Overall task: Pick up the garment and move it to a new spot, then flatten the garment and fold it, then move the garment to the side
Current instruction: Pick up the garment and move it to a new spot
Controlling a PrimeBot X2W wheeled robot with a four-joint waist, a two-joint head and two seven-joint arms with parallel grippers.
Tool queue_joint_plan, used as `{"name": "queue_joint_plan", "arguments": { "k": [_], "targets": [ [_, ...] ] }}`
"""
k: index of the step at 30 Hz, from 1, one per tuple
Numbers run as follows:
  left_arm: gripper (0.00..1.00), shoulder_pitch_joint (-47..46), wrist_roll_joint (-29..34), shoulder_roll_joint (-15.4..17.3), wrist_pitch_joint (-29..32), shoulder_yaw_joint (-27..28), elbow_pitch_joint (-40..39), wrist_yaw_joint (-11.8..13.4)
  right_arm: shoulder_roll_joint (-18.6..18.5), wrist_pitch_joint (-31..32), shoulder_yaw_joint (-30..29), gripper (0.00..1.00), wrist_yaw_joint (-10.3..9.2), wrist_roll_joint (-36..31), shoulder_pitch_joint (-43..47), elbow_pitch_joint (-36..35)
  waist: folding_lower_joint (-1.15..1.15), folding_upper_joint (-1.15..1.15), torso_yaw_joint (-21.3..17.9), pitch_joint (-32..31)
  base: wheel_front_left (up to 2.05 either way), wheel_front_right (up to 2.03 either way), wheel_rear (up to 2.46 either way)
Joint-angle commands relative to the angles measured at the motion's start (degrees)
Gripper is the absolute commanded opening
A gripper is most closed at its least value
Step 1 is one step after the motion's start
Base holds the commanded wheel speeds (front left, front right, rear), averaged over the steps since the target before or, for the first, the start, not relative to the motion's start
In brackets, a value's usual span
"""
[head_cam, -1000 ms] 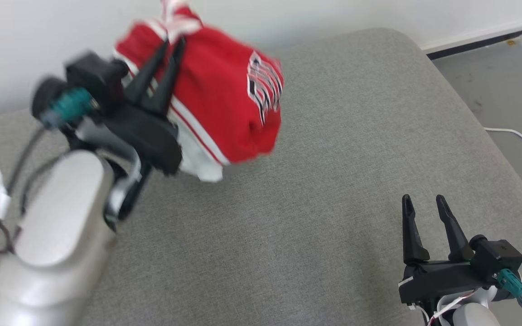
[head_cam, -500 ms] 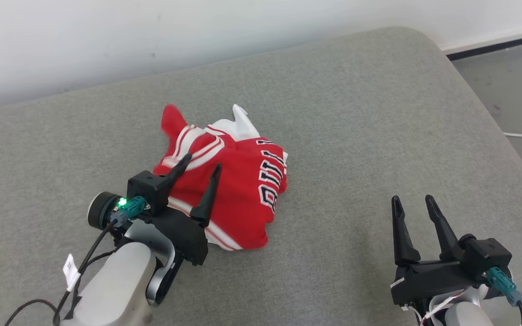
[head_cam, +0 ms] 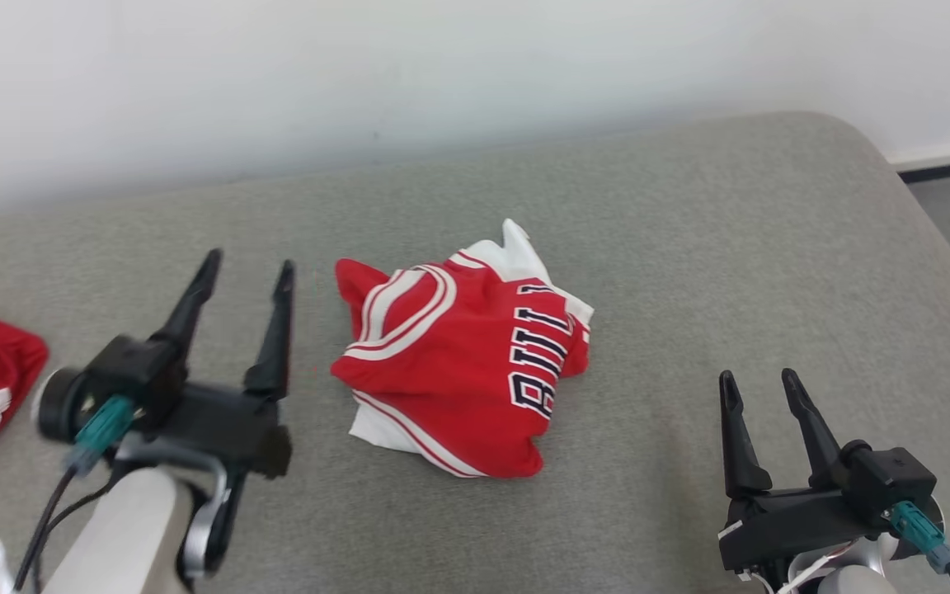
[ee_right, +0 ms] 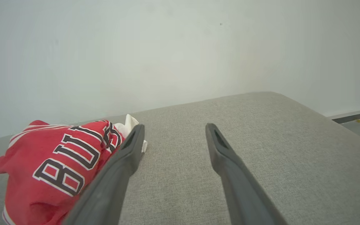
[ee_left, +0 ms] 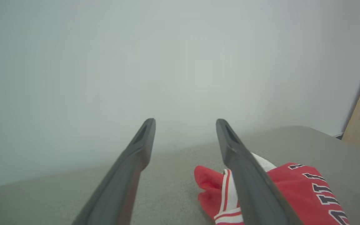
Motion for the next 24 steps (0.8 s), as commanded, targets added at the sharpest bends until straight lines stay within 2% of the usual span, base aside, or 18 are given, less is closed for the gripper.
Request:
{"name": "queue_joint_plan", "arguments": {
  "k": [1, 6, 11, 24],
  "targets": [
    [1.0, 2.92, 0.92, 1.02, -0.02, 1.65, -2.14, 0.74, -0.08, 0.16, -0.21, 1.0, 0.17, -0.23, 0.76, -0.5, 0.0, 0.0, 2.53, -1.68, 0.0, 0.0, 0.0],
    [1.0, 10.46, 2.03, 2.87, -0.03, 6.33, -8.98, 2.48, -0.1, 0.91, -0.45, 1.0, 0.17, -0.64, 1.69, -1.6, 0.0, 0.0, 4.45, -2.74, 0.0, 0.0, 0.0],
    [1.0, 17.54, 1.61, 3.43, -0.03, 10.74, -13.45, 3.18, -0.1, 1.6, -0.99, 1.0, 0.17, -1.04, 2.69, -2.8, 0.0, 0.0, 5.93, -3.4, 0.0, 0.0, 0.0],
    [1.0, 28.2, 2.02, 0.85, -0.04, 15.66, -14.93, 2.11, -0.09, 4.37, -1.71, 1.0, 0.17, -3.19, 6.29, -7.4, 0.0, 0.0, 8.26, -5.05, 0.0, 0.0, 0.0]
  ]
}}
